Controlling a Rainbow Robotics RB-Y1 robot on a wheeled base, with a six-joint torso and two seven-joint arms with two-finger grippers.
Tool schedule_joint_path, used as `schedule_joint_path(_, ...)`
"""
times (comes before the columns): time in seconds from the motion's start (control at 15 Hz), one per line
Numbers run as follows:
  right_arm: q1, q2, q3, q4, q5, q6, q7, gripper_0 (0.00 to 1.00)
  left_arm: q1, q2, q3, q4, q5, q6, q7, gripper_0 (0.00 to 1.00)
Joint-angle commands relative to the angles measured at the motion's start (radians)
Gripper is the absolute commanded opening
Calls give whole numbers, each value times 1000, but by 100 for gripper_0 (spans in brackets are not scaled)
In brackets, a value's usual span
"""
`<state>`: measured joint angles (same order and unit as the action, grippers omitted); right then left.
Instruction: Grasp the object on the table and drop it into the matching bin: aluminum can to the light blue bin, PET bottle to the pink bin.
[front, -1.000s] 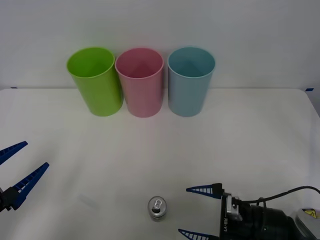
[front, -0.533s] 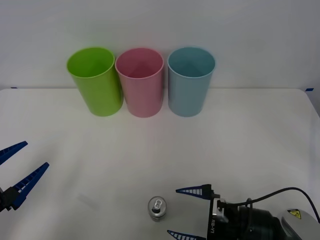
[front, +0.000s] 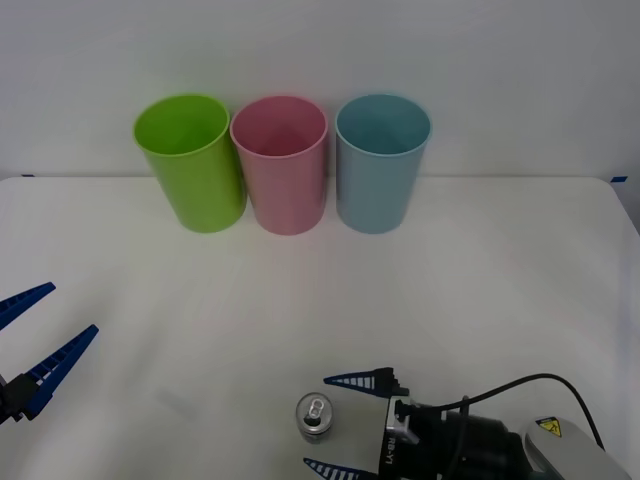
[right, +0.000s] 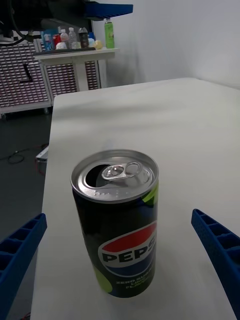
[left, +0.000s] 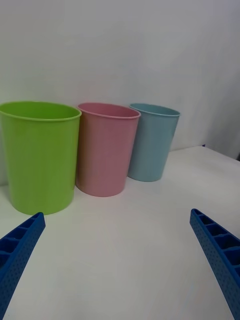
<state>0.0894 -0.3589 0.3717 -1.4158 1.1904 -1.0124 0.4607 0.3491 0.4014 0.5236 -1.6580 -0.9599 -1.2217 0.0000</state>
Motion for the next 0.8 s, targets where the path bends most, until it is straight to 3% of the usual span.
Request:
schedule_joint_path(0.07, -14, 5, 36, 0, 0, 44, 1, 100, 0, 0, 0, 0, 0, 0, 0, 100)
schedule_joint_path(0.8, -26, 17, 98, 0, 17, 127, 7, 100, 0, 0, 0, 0, 0, 0, 0, 100)
